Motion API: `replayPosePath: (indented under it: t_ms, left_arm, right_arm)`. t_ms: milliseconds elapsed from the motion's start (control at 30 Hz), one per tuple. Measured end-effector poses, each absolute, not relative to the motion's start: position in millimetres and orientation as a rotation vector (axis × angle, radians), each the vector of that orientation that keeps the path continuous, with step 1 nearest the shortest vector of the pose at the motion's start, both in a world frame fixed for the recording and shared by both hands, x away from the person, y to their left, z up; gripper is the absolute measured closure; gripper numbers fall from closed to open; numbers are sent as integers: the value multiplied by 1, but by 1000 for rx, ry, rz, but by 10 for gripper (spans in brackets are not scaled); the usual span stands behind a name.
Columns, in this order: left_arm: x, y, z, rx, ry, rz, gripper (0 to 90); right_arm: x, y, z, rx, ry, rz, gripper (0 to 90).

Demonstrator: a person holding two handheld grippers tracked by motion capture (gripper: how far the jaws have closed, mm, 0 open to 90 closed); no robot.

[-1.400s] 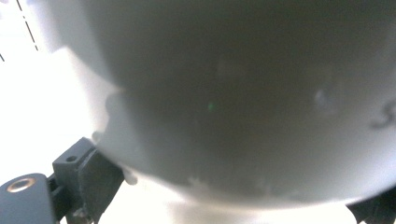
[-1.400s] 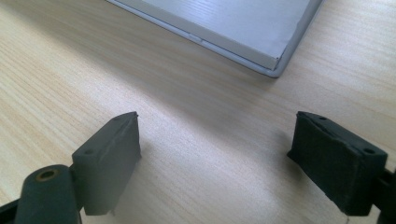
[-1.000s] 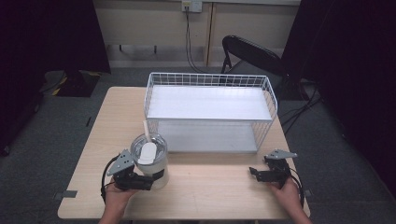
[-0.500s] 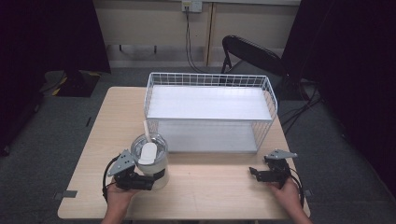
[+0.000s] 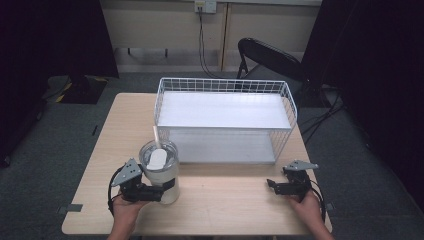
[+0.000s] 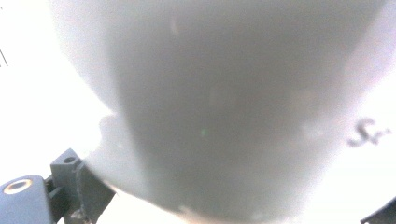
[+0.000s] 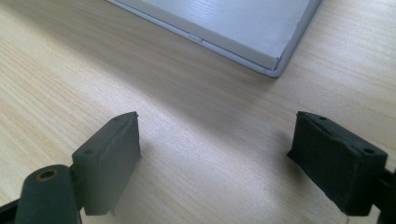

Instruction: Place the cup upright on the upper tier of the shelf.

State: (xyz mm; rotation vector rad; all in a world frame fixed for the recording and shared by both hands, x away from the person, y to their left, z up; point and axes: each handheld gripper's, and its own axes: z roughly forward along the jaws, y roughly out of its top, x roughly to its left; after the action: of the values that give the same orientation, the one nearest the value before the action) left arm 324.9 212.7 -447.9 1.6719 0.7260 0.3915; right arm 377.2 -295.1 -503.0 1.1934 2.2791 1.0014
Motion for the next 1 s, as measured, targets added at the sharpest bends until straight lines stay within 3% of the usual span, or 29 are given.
replayPosePath:
  t_ms: [1000]
  left_arm:
    - [323, 214, -429, 1606, 685, 383, 72]
  right_arm:
    - [377, -295, -503, 1194, 2279, 1001, 154]
